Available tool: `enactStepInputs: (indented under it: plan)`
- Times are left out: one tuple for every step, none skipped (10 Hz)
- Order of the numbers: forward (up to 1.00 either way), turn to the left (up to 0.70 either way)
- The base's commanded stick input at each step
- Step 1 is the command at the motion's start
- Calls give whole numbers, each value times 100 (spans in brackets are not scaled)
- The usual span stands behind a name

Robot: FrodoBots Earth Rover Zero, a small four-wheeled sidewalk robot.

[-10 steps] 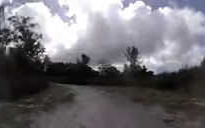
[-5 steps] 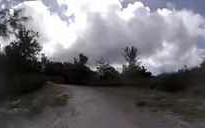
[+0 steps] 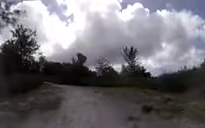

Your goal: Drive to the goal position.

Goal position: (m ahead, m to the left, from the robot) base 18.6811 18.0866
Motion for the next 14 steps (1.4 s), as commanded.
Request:
enactStepInputs:
  plan:
    - [70,0]
    - [70,0]
    - [70,18]
    - [70,35]
    - [70,35]
    - [70,35]
    - [70,35]
    - [70,35]
    - [70,35]
    - [70,35]
    - [70,35]
    - [70,35]
    - [70,0]
    - [70,0]
